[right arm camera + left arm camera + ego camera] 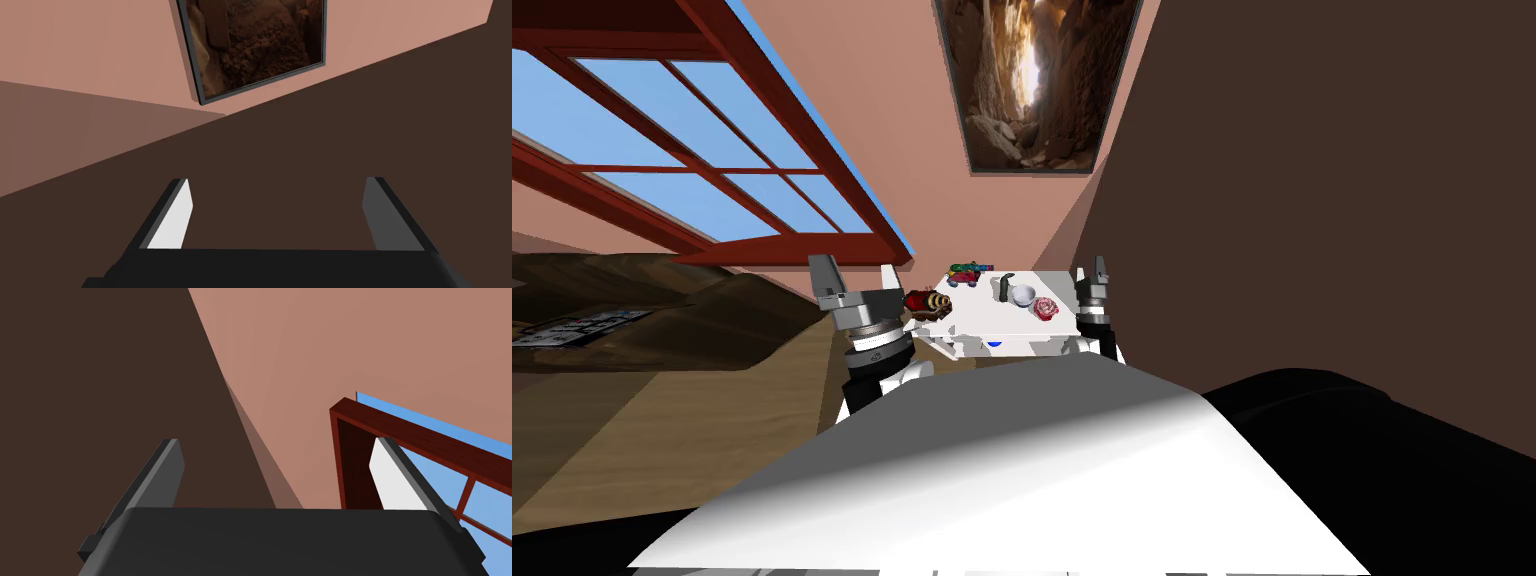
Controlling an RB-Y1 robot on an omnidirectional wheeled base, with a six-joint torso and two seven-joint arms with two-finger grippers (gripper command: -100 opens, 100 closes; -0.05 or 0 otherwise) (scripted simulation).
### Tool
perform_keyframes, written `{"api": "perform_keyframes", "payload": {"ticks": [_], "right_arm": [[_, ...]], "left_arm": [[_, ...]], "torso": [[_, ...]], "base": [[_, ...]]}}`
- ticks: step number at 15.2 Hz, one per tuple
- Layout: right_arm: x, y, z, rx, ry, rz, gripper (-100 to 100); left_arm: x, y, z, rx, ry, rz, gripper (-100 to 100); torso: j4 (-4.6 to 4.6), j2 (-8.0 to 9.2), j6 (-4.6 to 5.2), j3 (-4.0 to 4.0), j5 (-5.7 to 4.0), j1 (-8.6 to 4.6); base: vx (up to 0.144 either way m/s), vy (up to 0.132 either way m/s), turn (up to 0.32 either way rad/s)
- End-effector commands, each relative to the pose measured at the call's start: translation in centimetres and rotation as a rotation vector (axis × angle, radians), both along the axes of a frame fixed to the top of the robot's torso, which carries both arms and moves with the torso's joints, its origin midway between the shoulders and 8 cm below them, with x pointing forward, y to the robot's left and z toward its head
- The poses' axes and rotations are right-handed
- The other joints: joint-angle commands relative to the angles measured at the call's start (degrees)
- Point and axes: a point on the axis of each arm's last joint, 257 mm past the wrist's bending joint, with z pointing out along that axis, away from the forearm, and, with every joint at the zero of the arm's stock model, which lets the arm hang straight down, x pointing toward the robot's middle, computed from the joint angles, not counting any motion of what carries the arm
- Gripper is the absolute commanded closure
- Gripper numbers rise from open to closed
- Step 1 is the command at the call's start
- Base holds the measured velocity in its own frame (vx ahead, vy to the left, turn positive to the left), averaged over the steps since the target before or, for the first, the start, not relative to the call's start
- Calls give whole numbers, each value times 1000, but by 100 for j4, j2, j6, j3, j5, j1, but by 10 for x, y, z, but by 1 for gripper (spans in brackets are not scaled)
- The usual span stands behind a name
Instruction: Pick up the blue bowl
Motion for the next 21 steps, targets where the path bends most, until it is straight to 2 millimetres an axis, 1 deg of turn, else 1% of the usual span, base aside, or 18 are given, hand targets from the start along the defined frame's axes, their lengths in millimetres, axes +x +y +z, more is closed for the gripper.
{"api": "perform_keyframes", "payload": {"ticks": [1, 2, 4, 5, 6, 7, 8, 9, 10, 11, 12, 13, 15, 16, 17, 18, 20, 21], "right_arm": [[3, 5, -6, -50, 21, 22, -100], [3, 5, -6, -50, 21, 22, -100], [6, 9, -13, -90, 40, 38, -100], [9, 13, -21, -126, 63, 51, -100], [9, 14, -21, -135, 64, 55, -100], [12, 17, -31, -172, 90, 67, -100], [12, 18, -32, -186, 92, 73, -100], [16, 21, -44, -222, 120, 84, -100], [16, 22, -45, -241, 123, 91, -100], [20, 25, -58, -278, 154, 100, -100], [19, 25, -59, -300, 157, 109, -100], [23, 27, -74, -337, 191, 117, -100], [22, 28, -75, -363, 194, 127, -100], [25, 29, -93, -412, 231, 137, -100], [25, 29, -94, -430, 234, 143, -100], [28, 29, -112, -473, 271, 150, -100], [27, 29, -113, -501, 275, 159, -100], [29, 27, -133, -556, 316, 168, -100]], "left_arm": [[0, 0, 0, 0, 0, 0, 0], [0, 0, 0, 0, 0, 0, 0], [0, 0, 0, 0, 0, 0, 0], [0, 0, 0, 0, 0, 0, 0], [0, 0, 0, 0, 0, 0, 0], [0, 0, 0, 0, 0, 0, 0], [0, 0, 0, 0, 0, 0, 0], [0, 0, 0, 0, 0, 0, 0], [0, 0, 0, 0, 0, 0, 0], [0, 0, 0, 0, 0, 0, 0], [0, 0, 0, 0, 0, 0, 0], [0, 0, 0, 0, 0, 0, 0], [0, 0, 0, 0, 0, 0, 0], [0, 0, 0, 0, 0, 0, 0], [0, 0, 0, 0, 0, 0, 0], [0, 0, 0, 0, 0, 0, 0], [0, 0, 0, 0, 0, 0, 0], [0, 0, 0, 0, 0, 0, 0]], "torso": [[0, 0, 0, 0, 0, 0], [0, 0, -1, 0, 0, 1], [0, -2, -1, -1, 0, 2], [-1, -2, -1, -1, 1, 3], [-1, -2, -1, -1, 1, 4], [-1, -2, -1, -1, 1, 5], [-1, -3, -2, -2, 1, 6], [-1, -3, -1, -2, 1, 7], [-1, -3, -2, -2, 2, 9], [-1, -4, -1, -2, 2, 9], [-1, -4, -2, -2, 2, 10], [-1, -3, -2, -2, 2, 11], [-1, -5, -2, -3, 3, 14], [-1, -4, 0, -2, 3, 11], [-1, -3, -2, -2, 2, 10], [-1, -3, -2, -2, 2, 10], [-1, -4, -2, -3, 3, 13], [-1, -3, 0, -2, 3, 12]], "base": [[2, 8, 40], [4, 10, 42], [5, 14, 54], [3, 18, 70], [4, 19, 59], [7, 23, 85], [5, 24, 72], [7, 31, 96], [9, 30, 78], [9, 34, 116], [6, 33, 106], [9, 41, 133], [8, 32, 67], [5, 29, 105], [5, 30, 120], [8, 39, 148], [6, 34, 79], [6, 41, 151]]}}
